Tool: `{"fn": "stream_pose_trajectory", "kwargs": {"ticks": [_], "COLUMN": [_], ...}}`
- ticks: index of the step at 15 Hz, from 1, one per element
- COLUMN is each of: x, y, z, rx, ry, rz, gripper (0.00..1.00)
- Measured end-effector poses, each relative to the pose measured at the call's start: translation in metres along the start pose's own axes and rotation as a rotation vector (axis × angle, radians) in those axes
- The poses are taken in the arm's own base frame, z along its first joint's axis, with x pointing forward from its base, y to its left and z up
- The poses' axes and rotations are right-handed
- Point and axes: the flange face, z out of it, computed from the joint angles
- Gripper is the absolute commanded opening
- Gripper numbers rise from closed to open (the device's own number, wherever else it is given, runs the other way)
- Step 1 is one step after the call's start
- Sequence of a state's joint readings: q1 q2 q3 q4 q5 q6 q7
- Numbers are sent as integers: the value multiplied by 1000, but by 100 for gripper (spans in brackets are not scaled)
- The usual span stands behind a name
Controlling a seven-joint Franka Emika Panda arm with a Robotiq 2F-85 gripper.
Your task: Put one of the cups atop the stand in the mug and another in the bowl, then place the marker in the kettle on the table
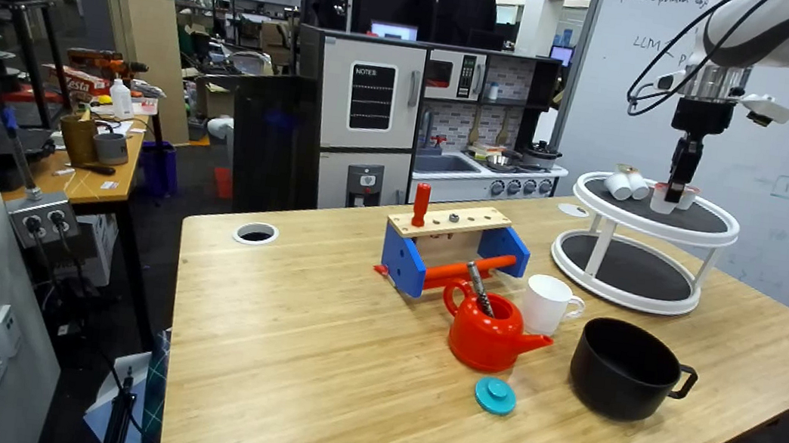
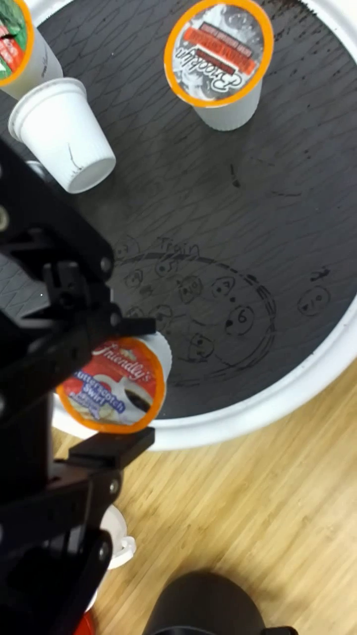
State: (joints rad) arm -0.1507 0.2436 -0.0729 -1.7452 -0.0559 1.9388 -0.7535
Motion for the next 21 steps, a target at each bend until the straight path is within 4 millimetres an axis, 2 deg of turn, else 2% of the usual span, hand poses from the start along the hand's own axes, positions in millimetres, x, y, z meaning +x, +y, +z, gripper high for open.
{"fn": "stream_pose_trajectory", "kwargs": {"ticks": [3, 10, 13, 18, 21], "x": [-12, -40, -47, -39, -19], "y": [-15, -93, -112, -126, -142], "z": [-13, -42, -45, -42, -54], "rx": [10, 8, 8, 8, -13], "ry": [-3, 14, 17, 14, 30], "rz": [-9, -102, -130, -180, -236], "gripper": [23, 23, 23, 23, 23]}}
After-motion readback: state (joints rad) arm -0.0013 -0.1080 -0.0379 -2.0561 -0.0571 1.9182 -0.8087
